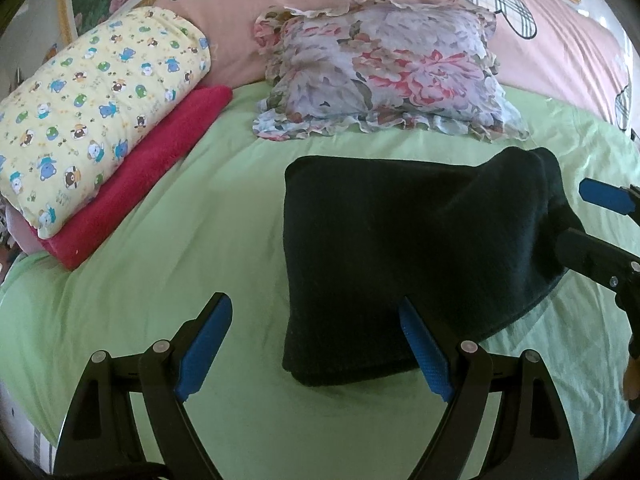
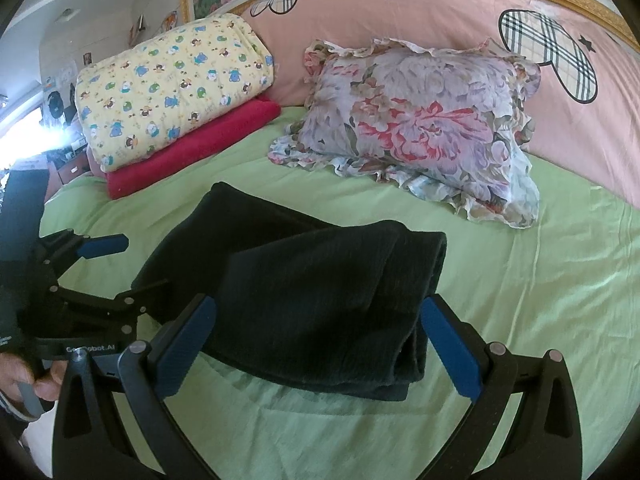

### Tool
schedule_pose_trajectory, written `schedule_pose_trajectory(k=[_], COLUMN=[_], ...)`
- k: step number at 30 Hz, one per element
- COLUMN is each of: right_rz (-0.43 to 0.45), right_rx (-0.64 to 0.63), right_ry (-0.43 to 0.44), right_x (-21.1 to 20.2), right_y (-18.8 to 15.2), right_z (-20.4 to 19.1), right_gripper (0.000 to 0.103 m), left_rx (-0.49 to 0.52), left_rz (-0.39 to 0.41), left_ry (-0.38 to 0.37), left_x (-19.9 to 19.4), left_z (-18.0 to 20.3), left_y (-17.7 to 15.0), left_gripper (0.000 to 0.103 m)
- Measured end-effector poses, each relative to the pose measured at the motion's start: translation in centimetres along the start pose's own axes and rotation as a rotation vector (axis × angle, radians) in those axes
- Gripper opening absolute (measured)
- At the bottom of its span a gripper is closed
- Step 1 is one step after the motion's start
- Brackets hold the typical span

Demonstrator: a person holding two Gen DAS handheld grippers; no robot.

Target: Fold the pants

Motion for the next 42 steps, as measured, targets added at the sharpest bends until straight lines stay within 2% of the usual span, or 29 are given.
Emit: schedule_pose_trajectory(k=[42], right_rz=[0.001], right_rx=[-0.001], right_ry=[0.001], right_x=[0.04], right_y=[0.4], right_z=[-0.01], right_gripper=[0.102], left_rx=[0.004], left_rz=[0.003], left_ry=[0.005], left_x=[0.17], left_z=[-0.15], left_y=[0.73], left_gripper=[0.086])
Point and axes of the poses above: each gripper's, at about its wrist camera, not at the fingertips, and x roughly the way its jaws point, z to its right, y to its top, the point moved 10 cm from there along x, roughly the way its jaws point, and after that the axes turned 10 degrees about x, right-handed, at the moved point
